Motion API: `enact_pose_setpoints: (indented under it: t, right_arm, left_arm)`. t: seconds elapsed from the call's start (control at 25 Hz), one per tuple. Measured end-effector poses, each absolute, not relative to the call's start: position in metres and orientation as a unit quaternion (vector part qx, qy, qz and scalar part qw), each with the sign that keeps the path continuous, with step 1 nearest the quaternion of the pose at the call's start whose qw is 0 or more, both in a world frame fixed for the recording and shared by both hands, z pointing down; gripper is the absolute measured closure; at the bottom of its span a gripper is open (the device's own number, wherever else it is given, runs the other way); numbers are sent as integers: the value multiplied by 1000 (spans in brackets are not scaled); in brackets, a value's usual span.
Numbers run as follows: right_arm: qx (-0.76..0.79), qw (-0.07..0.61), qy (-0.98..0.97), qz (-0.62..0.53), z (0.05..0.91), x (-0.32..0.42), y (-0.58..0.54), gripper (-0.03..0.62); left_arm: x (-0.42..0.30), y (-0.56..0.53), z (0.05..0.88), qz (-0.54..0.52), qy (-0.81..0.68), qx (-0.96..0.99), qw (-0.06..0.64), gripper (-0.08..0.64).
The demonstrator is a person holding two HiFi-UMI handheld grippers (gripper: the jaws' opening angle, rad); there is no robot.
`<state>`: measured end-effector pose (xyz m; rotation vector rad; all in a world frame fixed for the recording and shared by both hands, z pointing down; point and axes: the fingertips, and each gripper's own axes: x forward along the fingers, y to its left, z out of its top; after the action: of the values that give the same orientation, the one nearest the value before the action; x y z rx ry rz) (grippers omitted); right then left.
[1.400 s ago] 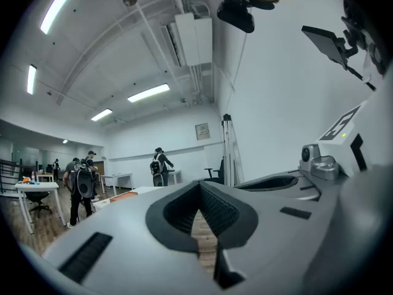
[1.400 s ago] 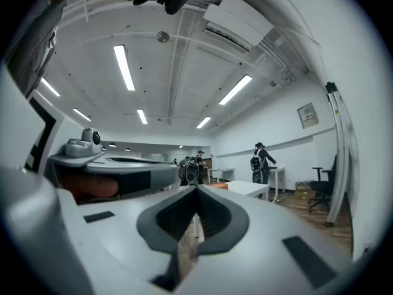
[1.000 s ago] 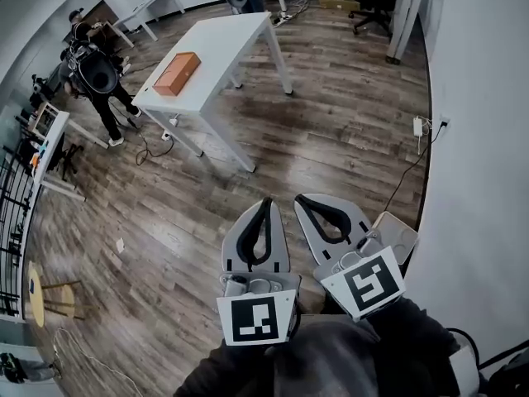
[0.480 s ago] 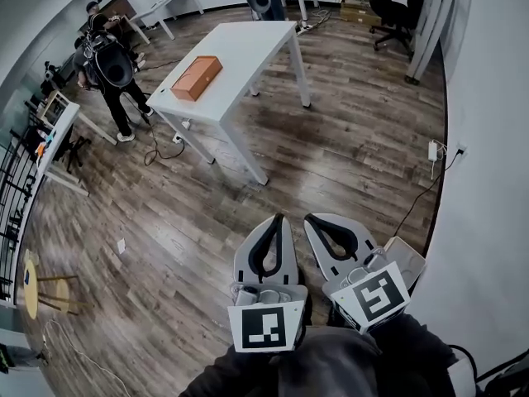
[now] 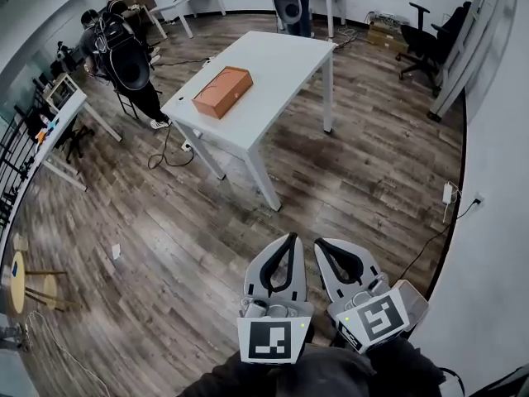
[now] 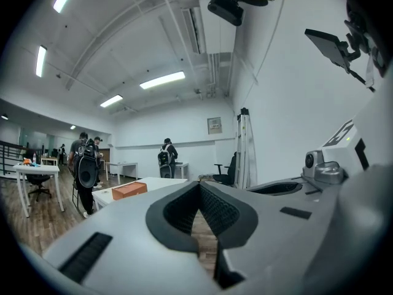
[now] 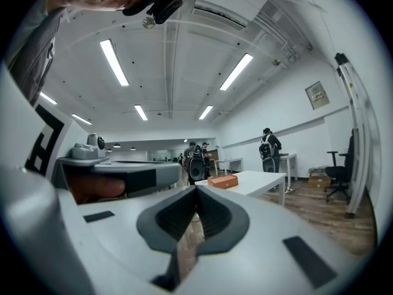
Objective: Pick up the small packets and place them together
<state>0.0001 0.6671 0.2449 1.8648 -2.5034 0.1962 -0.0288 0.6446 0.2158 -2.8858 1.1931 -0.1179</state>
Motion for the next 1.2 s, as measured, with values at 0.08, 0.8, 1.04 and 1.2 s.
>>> enact_pose_setpoints:
  t: [0.08, 0.8, 1.04, 1.2]
  right_arm:
    - [597, 11, -799, 68, 250, -4, 644, 588]
    - [599, 28, -799, 47, 236, 0, 528, 588]
    - [591, 22, -805, 47, 245, 29, 481, 588]
    - [583, 20, -810, 60, 254, 56, 443, 588]
  left_arm:
    - [-33, 622, 221, -41, 380, -924, 0, 563]
    - [-32, 511, 220, -33, 373, -927, -6, 563]
    - [-4, 465, 231, -43, 384, -922, -5, 563]
    - [23, 429, 243, -57, 392, -918, -9, 563]
